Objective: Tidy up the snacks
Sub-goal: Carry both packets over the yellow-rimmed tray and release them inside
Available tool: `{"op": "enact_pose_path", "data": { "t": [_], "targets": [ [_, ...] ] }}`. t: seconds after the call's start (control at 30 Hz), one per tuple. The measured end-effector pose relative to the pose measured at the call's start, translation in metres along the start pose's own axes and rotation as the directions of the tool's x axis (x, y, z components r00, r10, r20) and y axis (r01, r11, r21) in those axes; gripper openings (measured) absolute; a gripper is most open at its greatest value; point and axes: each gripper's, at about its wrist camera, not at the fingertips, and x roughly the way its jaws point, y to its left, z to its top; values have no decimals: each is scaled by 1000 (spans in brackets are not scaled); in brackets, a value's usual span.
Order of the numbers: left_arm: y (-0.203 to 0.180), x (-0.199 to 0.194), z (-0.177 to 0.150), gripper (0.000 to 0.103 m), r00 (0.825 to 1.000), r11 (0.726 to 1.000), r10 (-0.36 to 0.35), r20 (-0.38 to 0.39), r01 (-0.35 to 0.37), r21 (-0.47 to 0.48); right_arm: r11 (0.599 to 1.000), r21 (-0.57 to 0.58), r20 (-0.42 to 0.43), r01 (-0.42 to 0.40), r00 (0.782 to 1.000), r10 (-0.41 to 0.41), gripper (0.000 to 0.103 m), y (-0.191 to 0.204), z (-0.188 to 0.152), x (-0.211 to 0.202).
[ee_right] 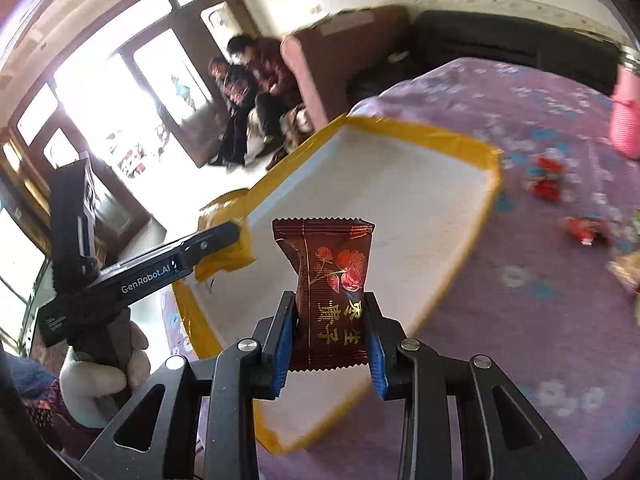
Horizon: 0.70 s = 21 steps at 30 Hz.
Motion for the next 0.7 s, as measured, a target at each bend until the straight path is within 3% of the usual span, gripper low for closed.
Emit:
{"op": "enact_pose_path", "data": {
  "t": [0.33,0.7],
  "targets": [
    [18,10,-5,41,999,1000,-6,-48,6,-18,999,-41,-109,-12,994,7,32,37,0,63],
    [24,-6,-4,45,999,997,-7,-43,3,-83,998,-60,-49,6,999,-9,43,46,-2,47]
  ]
}}
